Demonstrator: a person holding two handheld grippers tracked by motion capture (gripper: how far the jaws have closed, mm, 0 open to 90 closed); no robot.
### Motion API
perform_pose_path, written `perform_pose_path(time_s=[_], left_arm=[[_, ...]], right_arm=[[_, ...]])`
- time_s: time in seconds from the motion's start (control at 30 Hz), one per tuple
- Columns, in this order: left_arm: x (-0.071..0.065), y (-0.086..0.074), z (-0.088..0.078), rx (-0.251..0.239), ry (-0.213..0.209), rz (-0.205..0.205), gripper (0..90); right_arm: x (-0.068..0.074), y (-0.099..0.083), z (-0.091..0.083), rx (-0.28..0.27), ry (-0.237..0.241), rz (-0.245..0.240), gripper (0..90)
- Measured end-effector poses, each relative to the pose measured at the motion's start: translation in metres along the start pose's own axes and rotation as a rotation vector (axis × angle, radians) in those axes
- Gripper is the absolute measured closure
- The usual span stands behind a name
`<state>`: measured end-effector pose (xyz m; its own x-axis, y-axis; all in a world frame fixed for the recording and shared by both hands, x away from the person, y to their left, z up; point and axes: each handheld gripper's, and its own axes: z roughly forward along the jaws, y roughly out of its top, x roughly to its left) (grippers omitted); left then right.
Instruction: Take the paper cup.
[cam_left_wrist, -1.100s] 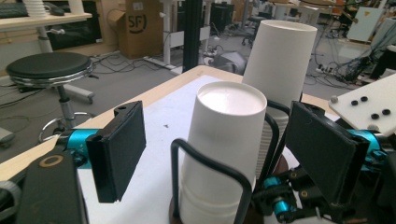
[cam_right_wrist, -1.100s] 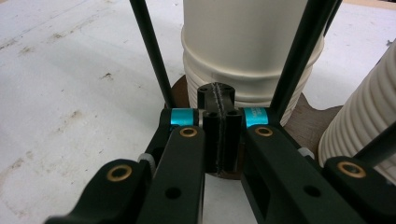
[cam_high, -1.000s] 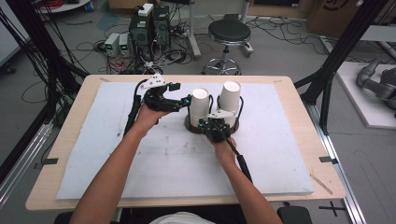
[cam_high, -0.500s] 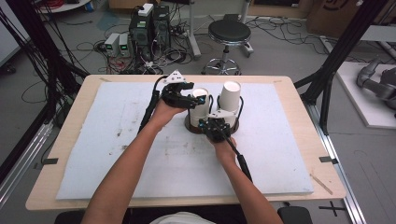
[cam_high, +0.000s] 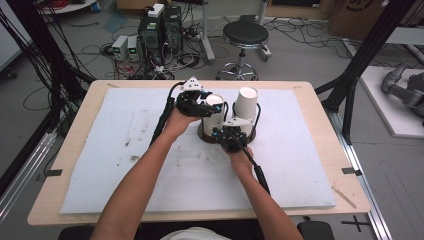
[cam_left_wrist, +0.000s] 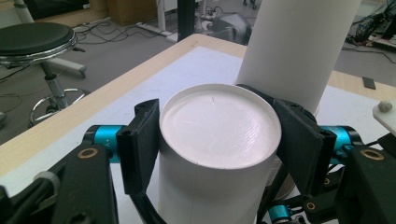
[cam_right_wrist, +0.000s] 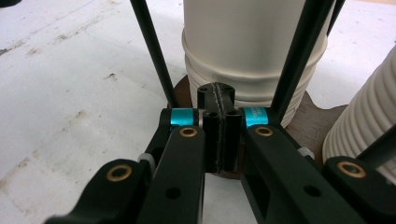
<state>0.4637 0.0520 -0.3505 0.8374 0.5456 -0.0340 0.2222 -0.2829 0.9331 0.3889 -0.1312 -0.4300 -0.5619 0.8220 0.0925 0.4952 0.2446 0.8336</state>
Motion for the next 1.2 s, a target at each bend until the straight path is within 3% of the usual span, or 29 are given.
perform_pose_path(time_s=[0.3,0.67,0.87,1.0,1.03,1.07,1.1,1.17,1.2], left_arm=[[-0.003,0.015,-0.012,-0.077,0.001,-0.009,35.2],[-0.004,0.034,-0.044,-0.162,0.01,-0.045,35.1],[-0.011,0.044,-0.061,-0.177,-0.004,-0.03,35.1],[-0.015,0.049,-0.075,-0.177,-0.013,-0.015,35.2],[-0.016,0.049,-0.078,-0.178,-0.018,-0.018,35.3],[-0.018,0.049,-0.082,-0.164,-0.029,-0.011,35.5],[-0.018,0.049,-0.082,-0.164,-0.029,-0.011,35.5],[-0.021,0.048,-0.087,-0.151,-0.036,-0.003,35.5],[-0.022,0.047,-0.09,-0.149,-0.039,0.0,35.5]], right_arm=[[0.0,0.0,0.0,-0.001,0.0,-0.004,90.0],[-0.001,0.0,0.0,0.005,0.012,-0.004,90.0],[-0.006,0.005,-0.015,-0.028,0.077,-0.033,89.9],[-0.013,0.012,-0.028,-0.032,0.124,-0.037,82.3],[-0.015,0.013,-0.032,-0.029,0.135,-0.051,77.2],[-0.018,0.013,-0.041,-0.024,0.167,-0.053,62.9],[-0.018,0.013,-0.041,-0.024,0.167,-0.053,62.9],[-0.026,0.01,-0.055,-0.015,0.227,-0.082,50.6],[-0.026,0.01,-0.055,-0.015,0.227,-0.082,50.6]])
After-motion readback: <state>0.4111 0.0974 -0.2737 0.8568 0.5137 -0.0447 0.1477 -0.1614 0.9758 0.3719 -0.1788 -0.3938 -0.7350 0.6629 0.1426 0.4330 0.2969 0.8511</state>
